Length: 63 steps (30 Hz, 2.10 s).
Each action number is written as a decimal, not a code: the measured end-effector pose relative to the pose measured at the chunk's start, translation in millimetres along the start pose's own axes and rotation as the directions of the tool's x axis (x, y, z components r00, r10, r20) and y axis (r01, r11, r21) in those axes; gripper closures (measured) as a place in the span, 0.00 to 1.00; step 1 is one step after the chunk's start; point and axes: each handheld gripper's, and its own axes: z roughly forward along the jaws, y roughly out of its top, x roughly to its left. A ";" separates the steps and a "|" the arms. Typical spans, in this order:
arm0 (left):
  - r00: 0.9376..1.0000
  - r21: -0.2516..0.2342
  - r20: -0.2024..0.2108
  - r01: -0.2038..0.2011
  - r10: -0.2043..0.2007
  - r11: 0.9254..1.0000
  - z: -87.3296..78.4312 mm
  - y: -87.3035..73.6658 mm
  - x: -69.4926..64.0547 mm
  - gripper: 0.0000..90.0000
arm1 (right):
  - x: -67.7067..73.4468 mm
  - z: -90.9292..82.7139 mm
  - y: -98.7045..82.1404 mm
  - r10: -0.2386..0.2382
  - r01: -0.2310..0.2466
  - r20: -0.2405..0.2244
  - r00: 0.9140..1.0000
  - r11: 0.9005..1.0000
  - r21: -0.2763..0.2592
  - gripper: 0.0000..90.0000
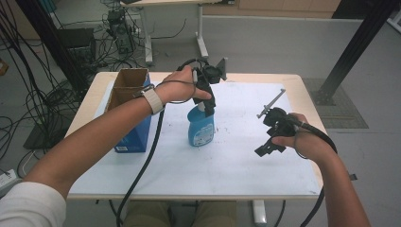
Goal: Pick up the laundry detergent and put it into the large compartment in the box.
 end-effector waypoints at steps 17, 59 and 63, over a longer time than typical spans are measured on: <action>1.000 0.000 0.004 0.009 -0.009 1.000 2.0 -0.8 1.9 0.10 | 1.0 -1.5 -3.3 0.002 -0.002 0.005 1.000 1.000 -0.002 0.09; 1.000 0.006 0.002 0.015 -0.015 1.000 7.4 -1.6 6.8 0.10 | 0.1 1.3 0.0 -0.001 0.001 0.002 1.000 1.000 0.003 0.09; 1.000 0.005 0.001 0.014 -0.014 1.000 8.2 -1.9 6.3 0.10 | 0.1 1.6 -0.3 0.003 -0.003 0.002 1.000 1.000 0.001 0.09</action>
